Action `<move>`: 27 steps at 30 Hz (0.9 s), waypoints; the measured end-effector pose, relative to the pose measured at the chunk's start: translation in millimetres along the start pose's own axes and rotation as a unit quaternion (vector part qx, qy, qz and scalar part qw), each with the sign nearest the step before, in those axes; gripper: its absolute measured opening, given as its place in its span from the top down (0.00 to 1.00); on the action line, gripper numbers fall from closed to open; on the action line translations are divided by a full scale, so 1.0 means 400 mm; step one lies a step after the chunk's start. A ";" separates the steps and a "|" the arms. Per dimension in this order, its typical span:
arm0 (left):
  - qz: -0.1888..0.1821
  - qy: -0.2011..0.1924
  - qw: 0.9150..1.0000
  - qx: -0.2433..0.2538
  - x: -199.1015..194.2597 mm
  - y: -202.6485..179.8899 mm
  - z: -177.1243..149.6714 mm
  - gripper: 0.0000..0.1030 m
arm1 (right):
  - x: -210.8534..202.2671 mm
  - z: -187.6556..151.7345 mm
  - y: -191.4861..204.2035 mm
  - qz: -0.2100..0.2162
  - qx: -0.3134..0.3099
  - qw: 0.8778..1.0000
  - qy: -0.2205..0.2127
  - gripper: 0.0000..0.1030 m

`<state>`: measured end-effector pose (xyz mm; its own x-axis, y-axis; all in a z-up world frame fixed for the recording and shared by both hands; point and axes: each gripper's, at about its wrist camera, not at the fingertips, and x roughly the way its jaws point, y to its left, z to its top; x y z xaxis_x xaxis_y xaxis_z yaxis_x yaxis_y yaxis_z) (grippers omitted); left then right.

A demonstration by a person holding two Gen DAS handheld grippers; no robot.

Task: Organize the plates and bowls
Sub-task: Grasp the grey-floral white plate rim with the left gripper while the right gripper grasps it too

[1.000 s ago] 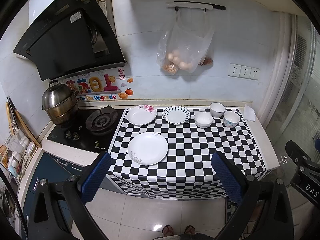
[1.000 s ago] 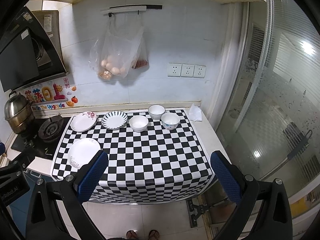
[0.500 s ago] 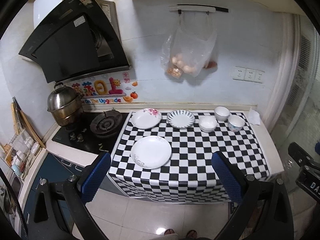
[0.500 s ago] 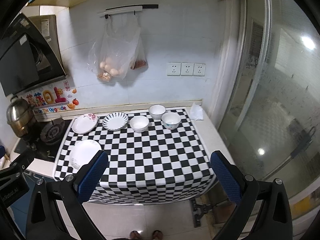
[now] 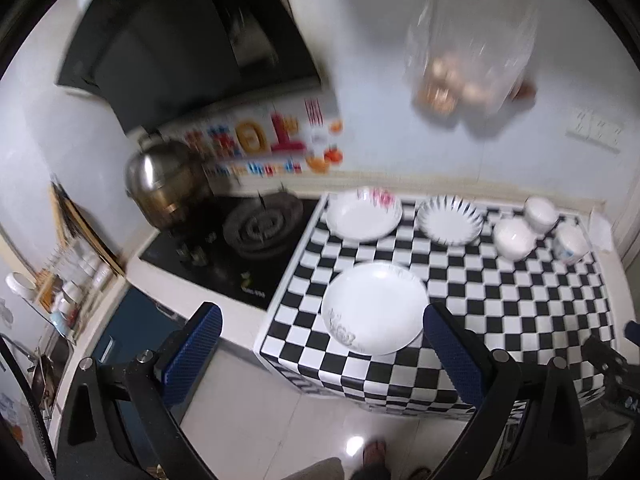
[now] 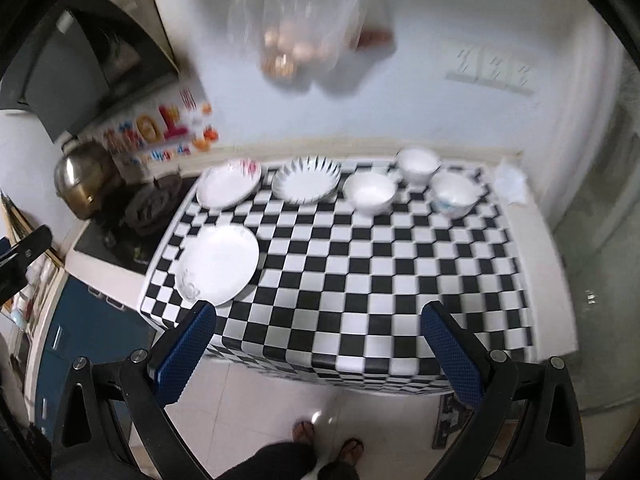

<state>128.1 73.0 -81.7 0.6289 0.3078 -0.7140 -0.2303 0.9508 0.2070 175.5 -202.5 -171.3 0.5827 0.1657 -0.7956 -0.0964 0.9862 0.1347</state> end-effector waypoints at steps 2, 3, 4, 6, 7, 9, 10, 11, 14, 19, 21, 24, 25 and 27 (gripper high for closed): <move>-0.002 0.030 1.000 -0.001 0.093 0.003 0.009 0.00 | 0.102 0.027 0.010 0.019 0.008 0.999 0.029 0.00; -0.006 0.049 0.999 0.000 0.153 0.009 0.013 0.00 | 0.174 0.046 0.020 0.031 0.016 0.998 0.050 0.00; -0.014 0.071 0.997 -0.002 0.218 0.015 0.016 0.00 | 0.226 0.054 0.026 0.039 0.019 0.997 0.065 0.00; -0.024 0.114 0.993 -0.004 0.343 0.024 0.020 0.00 | 0.344 0.073 0.044 0.057 0.032 0.993 0.101 0.00; -0.028 0.130 0.991 -0.004 0.388 0.028 0.020 0.00 | 0.416 0.084 0.056 0.076 0.039 0.989 0.122 0.00; -0.043 0.171 0.984 -0.003 0.503 0.040 0.021 0.00 | 0.555 0.101 0.078 0.107 0.060 0.978 0.167 0.00; -0.049 0.190 0.981 -0.001 0.554 0.047 0.022 0.00 | 0.599 0.105 0.085 0.114 0.069 0.975 0.179 0.00; -0.062 0.210 0.976 0.000 0.610 0.052 0.021 0.00 | 0.667 0.111 0.098 0.118 0.078 0.970 0.198 0.01; -0.100 0.256 0.962 -0.005 0.737 0.061 0.017 0.00 | 0.799 0.122 0.136 0.114 0.085 0.965 0.221 0.01; -0.131 0.305 0.943 0.017 0.902 0.045 0.006 0.04 | 0.957 0.132 0.192 0.106 0.097 0.954 0.264 0.02; -0.147 0.317 0.936 0.039 0.949 0.026 -0.002 0.09 | 1.004 0.131 0.203 0.097 0.100 0.950 0.279 0.05; -0.165 0.340 0.924 0.056 1.000 0.014 -0.020 0.29 | 1.055 0.124 0.203 0.092 0.114 0.944 0.297 0.15; -0.172 0.349 0.919 0.057 1.011 0.012 -0.028 0.35 | 1.070 0.121 0.205 0.092 0.120 0.941 0.302 0.20; -0.183 0.361 0.913 0.062 1.023 0.006 -0.042 0.50 | 1.090 0.114 0.213 0.094 0.132 0.936 0.311 0.29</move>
<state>372.6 200.7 -384.6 -0.0155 -0.0910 -0.9957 0.0100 0.9958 -0.0911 458.0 -46.5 -479.9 -0.0163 0.3867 -0.9221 0.0996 0.9182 0.3833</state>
